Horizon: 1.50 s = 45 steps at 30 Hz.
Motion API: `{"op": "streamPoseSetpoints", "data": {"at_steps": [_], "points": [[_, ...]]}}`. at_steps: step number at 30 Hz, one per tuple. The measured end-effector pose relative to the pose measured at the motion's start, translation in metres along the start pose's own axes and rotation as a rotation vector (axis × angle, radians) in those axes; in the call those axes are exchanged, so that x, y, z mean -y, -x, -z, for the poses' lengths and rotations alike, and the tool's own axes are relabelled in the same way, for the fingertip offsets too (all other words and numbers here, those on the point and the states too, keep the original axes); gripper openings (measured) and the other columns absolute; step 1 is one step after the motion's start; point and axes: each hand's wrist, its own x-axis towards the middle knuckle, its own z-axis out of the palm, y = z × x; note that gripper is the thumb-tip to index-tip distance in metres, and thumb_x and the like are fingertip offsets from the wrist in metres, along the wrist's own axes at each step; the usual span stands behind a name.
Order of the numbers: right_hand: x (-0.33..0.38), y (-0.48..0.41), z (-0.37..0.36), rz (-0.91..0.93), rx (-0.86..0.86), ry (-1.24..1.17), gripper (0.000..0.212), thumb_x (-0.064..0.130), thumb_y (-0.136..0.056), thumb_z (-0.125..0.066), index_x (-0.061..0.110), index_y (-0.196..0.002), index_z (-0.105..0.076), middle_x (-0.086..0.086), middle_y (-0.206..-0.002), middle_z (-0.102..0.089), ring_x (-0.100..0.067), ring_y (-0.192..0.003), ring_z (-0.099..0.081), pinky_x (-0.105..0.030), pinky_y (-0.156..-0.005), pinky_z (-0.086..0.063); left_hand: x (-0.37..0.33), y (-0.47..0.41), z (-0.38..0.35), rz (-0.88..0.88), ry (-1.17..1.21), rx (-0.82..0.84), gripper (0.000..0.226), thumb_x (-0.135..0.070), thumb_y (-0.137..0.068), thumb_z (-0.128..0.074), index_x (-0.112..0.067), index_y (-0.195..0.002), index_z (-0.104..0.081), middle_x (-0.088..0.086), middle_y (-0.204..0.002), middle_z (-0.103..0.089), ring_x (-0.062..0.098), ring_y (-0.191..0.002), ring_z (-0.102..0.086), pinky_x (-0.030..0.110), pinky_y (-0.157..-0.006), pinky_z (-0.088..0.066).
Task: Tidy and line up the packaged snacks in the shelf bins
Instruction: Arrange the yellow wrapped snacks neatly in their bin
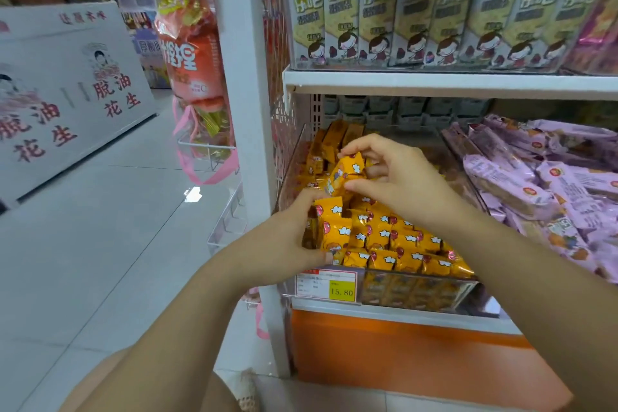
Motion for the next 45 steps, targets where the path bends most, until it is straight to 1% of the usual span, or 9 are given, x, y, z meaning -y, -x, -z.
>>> {"op": "streamPoseSetpoints", "data": {"at_steps": [9,15,18,21,24,29,32,36,45], "points": [[-0.006,-0.011,0.006,0.016,0.208,0.025,0.034,0.006,-0.084,-0.067,0.034,-0.101,-0.057,0.01,-0.111,-0.059,-0.006,-0.098,-0.063,-0.028,-0.083,-0.055,0.0,-0.008,-0.005,0.085,-0.055,0.13,0.068,-0.026,-0.083,-0.069,-0.034,-0.132,-0.022,0.001,-0.123,-0.054,0.017,-0.102,-0.063,0.041,-0.09,-0.053],[-0.009,-0.015,-0.001,0.091,0.37,0.375,0.039,0.004,-0.089,-0.058,0.039,-0.105,-0.06,0.007,-0.101,-0.064,-0.001,-0.068,-0.055,-0.015,-0.061,-0.046,-0.003,-0.01,-0.005,0.155,-0.023,0.151,0.081,-0.029,-0.087,-0.066,-0.027,-0.138,-0.004,-0.001,-0.093,-0.062,0.013,-0.081,-0.064,0.038,-0.081,-0.054],[-0.017,-0.012,-0.014,0.075,0.424,0.395,0.045,-0.001,-0.09,-0.048,0.037,-0.108,-0.063,0.007,-0.119,-0.062,-0.005,-0.092,-0.059,-0.028,-0.079,-0.05,-0.006,-0.011,-0.004,0.177,-0.09,0.157,0.082,-0.033,-0.091,-0.06,-0.025,-0.147,0.0,-0.004,-0.101,-0.061,0.014,-0.09,-0.063,0.034,-0.085,-0.051],[-0.023,-0.006,-0.026,0.094,0.437,0.402,0.045,-0.005,-0.091,-0.043,0.028,-0.112,-0.066,0.007,-0.125,-0.054,-0.016,-0.116,-0.05,-0.039,-0.094,-0.045,-0.005,-0.012,-0.004,0.165,-0.088,0.157,0.048,-0.028,-0.093,-0.056,-0.026,-0.136,-0.033,-0.004,-0.108,-0.062,0.017,-0.1,-0.061,0.041,-0.091,-0.049],[-0.024,-0.001,-0.028,0.103,0.412,0.395,0.042,-0.003,-0.095,-0.042,0.024,-0.115,-0.067,0.006,-0.113,-0.046,-0.016,-0.106,-0.05,-0.037,-0.088,-0.045,-0.006,-0.012,-0.003,0.164,-0.119,0.135,0.037,-0.027,-0.096,-0.051,-0.027,-0.131,-0.039,-0.009,-0.089,-0.058,0.013,-0.083,-0.058,0.029,-0.072,-0.046],[-0.019,-0.003,-0.009,0.026,0.206,0.301,0.039,0.003,-0.096,-0.044,0.026,-0.122,-0.062,0.008,-0.118,-0.059,0.018,-0.082,-0.051,-0.001,-0.069,-0.039,-0.013,-0.011,-0.001,0.167,-0.096,0.152,0.054,-0.024,-0.099,-0.047,-0.024,-0.146,-0.022,-0.025,-0.085,-0.049,-0.004,-0.076,-0.053,0.001,-0.059,-0.037],[-0.023,-0.012,-0.002,-0.009,-0.024,0.382,0.044,0.011,-0.094,-0.051,0.033,-0.132,-0.05,-0.002,-0.137,-0.046,-0.008,-0.112,-0.051,-0.022,-0.093,-0.045,-0.014,-0.012,0.001,0.173,-0.05,0.157,0.048,-0.021,-0.099,-0.047,-0.023,-0.143,-0.029,-0.026,-0.076,-0.048,-0.008,-0.068,-0.051,0.0,-0.054,-0.036],[-0.025,-0.032,-0.013,-0.079,0.041,0.646,0.062,0.024,-0.094,-0.054,0.04,-0.146,-0.024,-0.006,-0.152,-0.024,-0.025,-0.115,-0.053,-0.031,-0.086,-0.049,-0.015,-0.012,0.002,0.18,-0.027,0.163,0.048,-0.022,-0.099,-0.047,-0.023,-0.143,-0.029,-0.022,-0.078,-0.05,-0.004,-0.071,-0.052,0.002,-0.056,-0.037],[-0.025,-0.034,-0.015,-0.107,-0.226,0.496,0.039,0.033,-0.084,-0.069,0.018,-0.119,-0.058,-0.006,-0.116,-0.06,-0.021,-0.104,-0.057,-0.028,-0.083,-0.044,-0.022,-0.027,0.003,0.237,-0.153,0.17,0.065,-0.035,-0.096,-0.049,-0.02,-0.148,-0.013,-0.003,-0.097,-0.056,0.014,-0.083,-0.054,0.022,-0.068,-0.041]]}}
